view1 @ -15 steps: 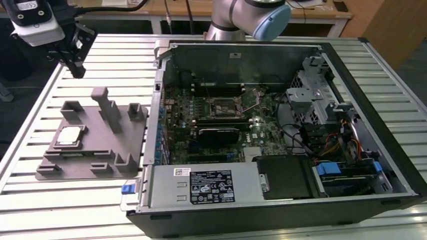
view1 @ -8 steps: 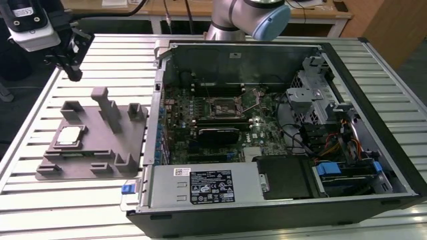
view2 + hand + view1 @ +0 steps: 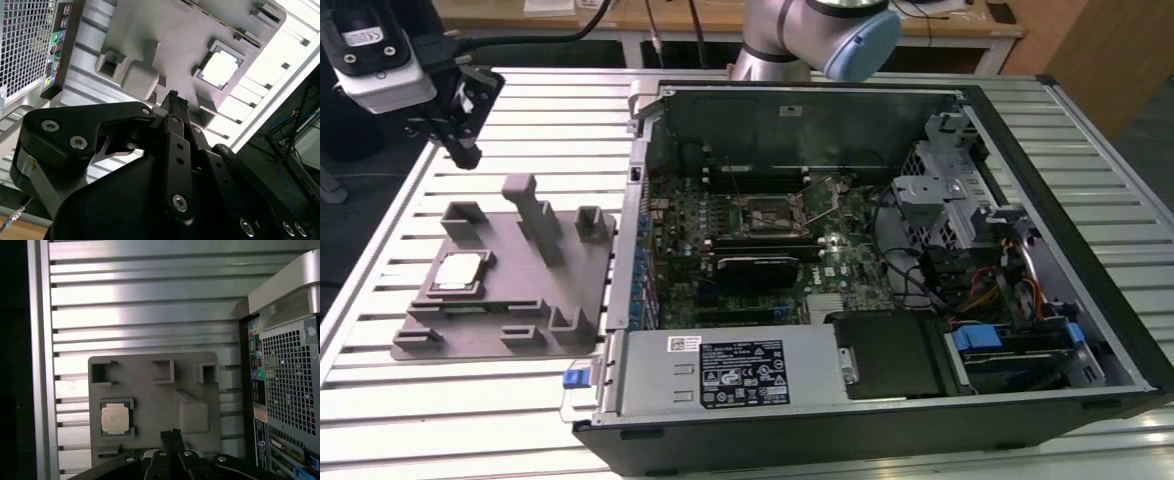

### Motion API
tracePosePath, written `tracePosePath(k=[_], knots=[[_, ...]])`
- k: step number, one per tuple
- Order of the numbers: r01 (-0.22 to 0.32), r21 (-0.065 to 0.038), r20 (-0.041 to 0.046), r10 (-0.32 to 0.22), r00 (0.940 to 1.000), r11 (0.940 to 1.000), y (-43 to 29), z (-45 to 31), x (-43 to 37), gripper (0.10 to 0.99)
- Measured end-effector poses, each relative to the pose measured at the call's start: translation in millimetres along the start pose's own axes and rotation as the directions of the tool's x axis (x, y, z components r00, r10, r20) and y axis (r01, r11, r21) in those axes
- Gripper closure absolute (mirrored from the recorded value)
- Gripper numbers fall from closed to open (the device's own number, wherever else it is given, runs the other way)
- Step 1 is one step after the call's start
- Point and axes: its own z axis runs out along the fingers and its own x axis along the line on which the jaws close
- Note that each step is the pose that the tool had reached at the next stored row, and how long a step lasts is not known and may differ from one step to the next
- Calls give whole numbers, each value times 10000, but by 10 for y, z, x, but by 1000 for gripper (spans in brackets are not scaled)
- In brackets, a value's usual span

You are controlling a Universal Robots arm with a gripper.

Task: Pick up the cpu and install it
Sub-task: 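Reach for the cpu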

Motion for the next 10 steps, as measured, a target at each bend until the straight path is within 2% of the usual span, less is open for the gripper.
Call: tracePosePath(k=[10], knots=[[0,15,2,0,10000,10000,-8,79,76,980]])
